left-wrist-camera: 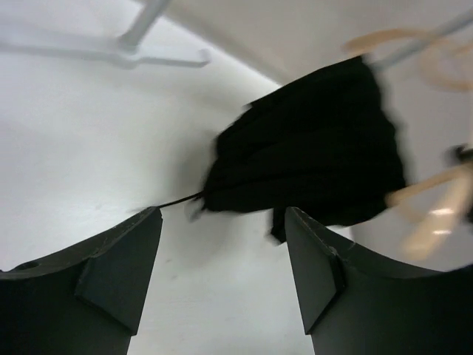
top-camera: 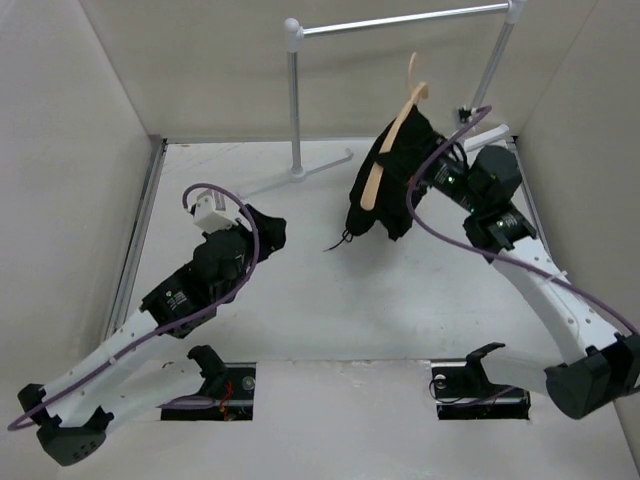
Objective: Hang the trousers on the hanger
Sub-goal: Place the hanger at the clothesline.
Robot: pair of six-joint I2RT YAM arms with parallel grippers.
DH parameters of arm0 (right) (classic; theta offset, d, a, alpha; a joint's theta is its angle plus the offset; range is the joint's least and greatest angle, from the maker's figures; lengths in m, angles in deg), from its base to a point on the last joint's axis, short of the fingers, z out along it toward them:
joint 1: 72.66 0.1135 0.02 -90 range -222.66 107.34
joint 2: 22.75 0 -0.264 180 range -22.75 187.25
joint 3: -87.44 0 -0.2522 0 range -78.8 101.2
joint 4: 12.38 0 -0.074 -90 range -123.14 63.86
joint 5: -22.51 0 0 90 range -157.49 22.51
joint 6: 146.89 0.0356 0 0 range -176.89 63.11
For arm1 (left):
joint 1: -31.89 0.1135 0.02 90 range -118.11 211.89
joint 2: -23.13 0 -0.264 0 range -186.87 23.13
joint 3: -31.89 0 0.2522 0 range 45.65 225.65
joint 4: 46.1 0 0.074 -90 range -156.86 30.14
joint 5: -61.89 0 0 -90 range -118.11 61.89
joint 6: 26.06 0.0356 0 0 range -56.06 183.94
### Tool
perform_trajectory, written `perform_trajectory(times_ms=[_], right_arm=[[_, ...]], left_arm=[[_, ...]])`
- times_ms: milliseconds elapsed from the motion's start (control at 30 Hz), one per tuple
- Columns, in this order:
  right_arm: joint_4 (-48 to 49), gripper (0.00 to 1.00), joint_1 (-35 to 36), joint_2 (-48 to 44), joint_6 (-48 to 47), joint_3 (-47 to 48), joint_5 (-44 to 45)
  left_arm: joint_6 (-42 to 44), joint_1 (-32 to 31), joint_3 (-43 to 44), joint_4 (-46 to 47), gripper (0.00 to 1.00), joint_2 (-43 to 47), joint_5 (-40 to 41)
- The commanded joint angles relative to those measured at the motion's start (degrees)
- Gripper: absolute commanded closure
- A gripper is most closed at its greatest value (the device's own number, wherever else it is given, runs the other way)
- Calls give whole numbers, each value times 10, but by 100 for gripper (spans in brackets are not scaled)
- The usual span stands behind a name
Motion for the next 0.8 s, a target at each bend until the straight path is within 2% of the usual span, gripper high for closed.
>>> perform_trajectory(times_ms=[0,133,333,567,767], right_arm=[[92,100,-45,46,-35,107,-57],[92,100,-83,124,-30,204,-75],[81,100,-127,226,-18,333,-97],[77,100,-168,290,-10,408,-116],[73,100,-195,312,-10,428,-129]], left_arm=[[-81,62,-58,-122,35,12,-67],[-99,133,-126,-158,37,49,-151],[-104,184,-182,-186,37,105,-187],[-101,192,-196,-179,37,106,-199],[-98,194,-203,-155,36,89,-207]])
